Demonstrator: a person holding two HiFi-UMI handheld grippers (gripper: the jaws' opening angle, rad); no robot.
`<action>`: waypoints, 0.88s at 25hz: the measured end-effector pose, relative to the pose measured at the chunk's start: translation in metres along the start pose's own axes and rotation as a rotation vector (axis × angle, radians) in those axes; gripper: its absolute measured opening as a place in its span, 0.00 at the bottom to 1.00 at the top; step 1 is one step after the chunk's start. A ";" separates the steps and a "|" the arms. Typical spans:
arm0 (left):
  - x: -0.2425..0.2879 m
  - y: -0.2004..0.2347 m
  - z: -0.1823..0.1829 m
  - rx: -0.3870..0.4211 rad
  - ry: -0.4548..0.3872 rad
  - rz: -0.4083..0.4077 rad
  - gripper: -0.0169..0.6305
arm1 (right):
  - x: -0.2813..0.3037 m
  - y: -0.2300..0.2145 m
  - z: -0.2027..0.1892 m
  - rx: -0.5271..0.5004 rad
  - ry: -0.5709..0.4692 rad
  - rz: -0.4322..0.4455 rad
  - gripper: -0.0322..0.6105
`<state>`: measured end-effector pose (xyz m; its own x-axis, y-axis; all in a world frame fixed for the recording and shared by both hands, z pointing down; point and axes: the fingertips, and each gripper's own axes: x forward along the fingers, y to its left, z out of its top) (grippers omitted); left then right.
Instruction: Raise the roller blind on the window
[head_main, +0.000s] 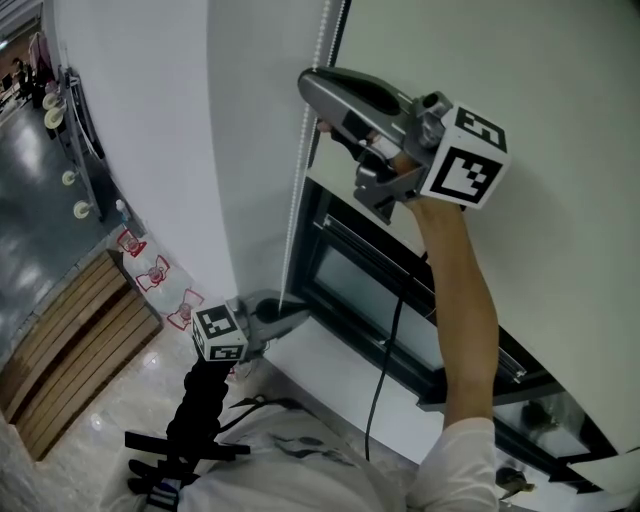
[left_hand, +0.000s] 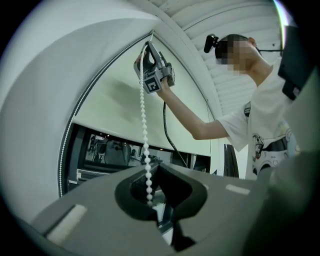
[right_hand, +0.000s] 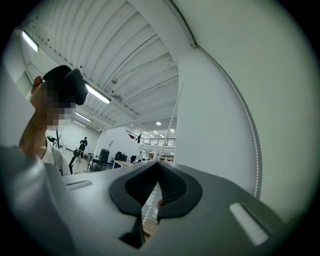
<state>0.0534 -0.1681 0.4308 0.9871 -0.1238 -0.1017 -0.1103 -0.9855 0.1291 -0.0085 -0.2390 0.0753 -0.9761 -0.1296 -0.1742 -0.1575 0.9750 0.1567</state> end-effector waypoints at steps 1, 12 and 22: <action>0.000 0.001 -0.001 -0.001 0.000 0.000 0.02 | 0.000 -0.001 -0.001 0.006 0.004 0.000 0.06; 0.005 0.000 -0.004 -0.009 0.000 -0.010 0.02 | -0.014 0.004 -0.037 0.055 0.031 0.004 0.05; 0.004 -0.003 -0.002 -0.010 0.010 -0.008 0.02 | -0.017 0.020 -0.108 0.131 0.145 0.012 0.05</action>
<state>0.0576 -0.1650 0.4315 0.9890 -0.1148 -0.0931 -0.1013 -0.9851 0.1387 -0.0109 -0.2368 0.1861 -0.9906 -0.1332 -0.0296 -0.1340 0.9906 0.0281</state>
